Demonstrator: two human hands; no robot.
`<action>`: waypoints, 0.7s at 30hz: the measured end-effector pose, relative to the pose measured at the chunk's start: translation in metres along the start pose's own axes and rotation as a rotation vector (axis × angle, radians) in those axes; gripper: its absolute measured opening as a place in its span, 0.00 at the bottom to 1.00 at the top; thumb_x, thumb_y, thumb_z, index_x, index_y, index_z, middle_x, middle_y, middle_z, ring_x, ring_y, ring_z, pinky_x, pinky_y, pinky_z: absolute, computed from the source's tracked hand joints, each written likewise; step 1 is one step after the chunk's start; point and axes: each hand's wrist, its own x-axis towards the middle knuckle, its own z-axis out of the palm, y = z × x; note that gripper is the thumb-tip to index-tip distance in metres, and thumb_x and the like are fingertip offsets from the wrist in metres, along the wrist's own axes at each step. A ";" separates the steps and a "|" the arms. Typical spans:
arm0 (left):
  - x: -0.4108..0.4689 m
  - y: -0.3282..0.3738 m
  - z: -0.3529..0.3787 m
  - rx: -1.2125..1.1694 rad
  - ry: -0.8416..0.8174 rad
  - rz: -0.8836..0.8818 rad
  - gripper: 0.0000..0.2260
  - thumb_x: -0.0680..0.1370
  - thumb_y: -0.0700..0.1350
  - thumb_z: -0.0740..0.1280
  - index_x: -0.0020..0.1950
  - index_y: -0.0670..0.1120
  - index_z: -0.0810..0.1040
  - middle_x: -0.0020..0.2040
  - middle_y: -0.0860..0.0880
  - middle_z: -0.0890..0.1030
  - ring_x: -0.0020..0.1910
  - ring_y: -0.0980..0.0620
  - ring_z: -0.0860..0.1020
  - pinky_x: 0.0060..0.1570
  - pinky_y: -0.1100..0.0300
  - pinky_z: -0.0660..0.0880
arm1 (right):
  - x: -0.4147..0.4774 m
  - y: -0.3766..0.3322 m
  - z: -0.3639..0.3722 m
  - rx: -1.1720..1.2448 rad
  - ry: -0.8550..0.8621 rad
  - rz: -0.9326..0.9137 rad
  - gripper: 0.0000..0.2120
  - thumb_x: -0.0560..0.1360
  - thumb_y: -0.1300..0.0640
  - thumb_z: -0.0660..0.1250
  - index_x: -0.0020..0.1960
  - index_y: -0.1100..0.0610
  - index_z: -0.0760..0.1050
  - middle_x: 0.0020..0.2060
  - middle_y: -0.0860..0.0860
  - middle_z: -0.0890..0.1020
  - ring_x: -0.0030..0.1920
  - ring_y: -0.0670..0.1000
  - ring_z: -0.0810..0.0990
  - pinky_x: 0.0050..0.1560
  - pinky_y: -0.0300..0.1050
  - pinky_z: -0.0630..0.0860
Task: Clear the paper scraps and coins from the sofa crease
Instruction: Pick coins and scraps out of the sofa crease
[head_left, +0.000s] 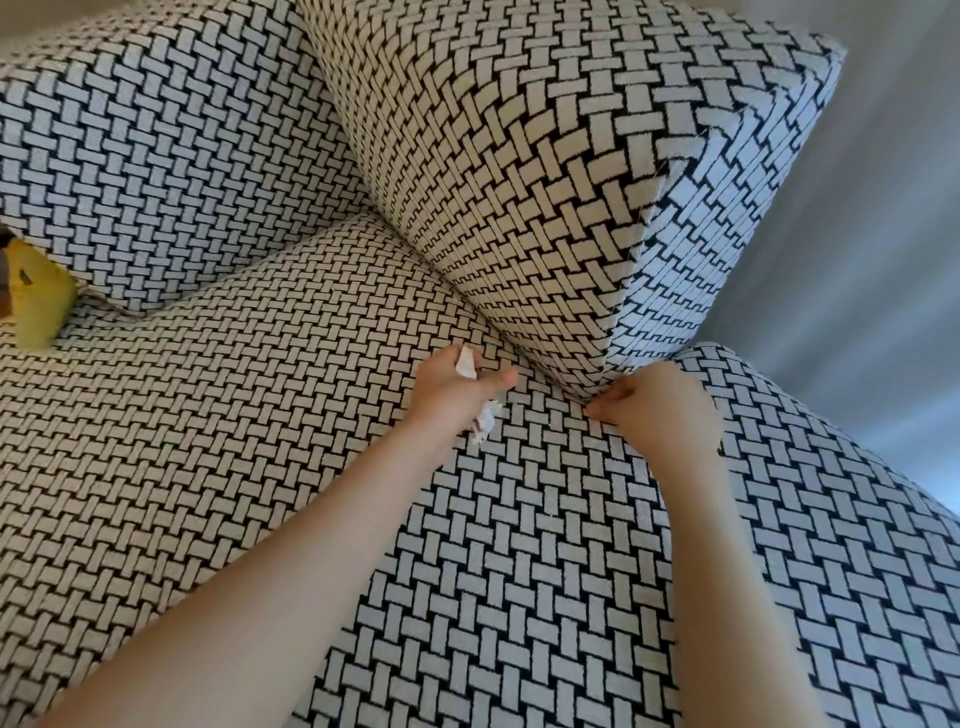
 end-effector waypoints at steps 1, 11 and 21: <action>-0.002 -0.001 0.000 0.082 -0.015 0.065 0.12 0.72 0.40 0.72 0.39 0.50 0.68 0.36 0.52 0.74 0.34 0.57 0.73 0.37 0.62 0.71 | -0.001 0.000 0.002 0.002 0.020 0.003 0.11 0.70 0.49 0.71 0.47 0.55 0.82 0.39 0.52 0.79 0.40 0.52 0.75 0.29 0.37 0.65; -0.012 -0.016 0.018 0.624 -0.048 0.464 0.09 0.69 0.45 0.74 0.39 0.51 0.74 0.35 0.57 0.79 0.37 0.56 0.79 0.36 0.61 0.73 | -0.021 -0.013 -0.012 0.126 -0.123 -0.289 0.08 0.72 0.51 0.69 0.41 0.55 0.82 0.28 0.47 0.76 0.29 0.47 0.71 0.29 0.39 0.66; 0.002 -0.005 -0.009 0.208 0.041 0.118 0.08 0.74 0.43 0.69 0.47 0.49 0.71 0.40 0.53 0.76 0.34 0.56 0.75 0.28 0.65 0.71 | -0.027 -0.033 0.027 0.004 0.331 -0.285 0.09 0.77 0.55 0.62 0.48 0.54 0.81 0.37 0.53 0.84 0.33 0.53 0.75 0.27 0.35 0.60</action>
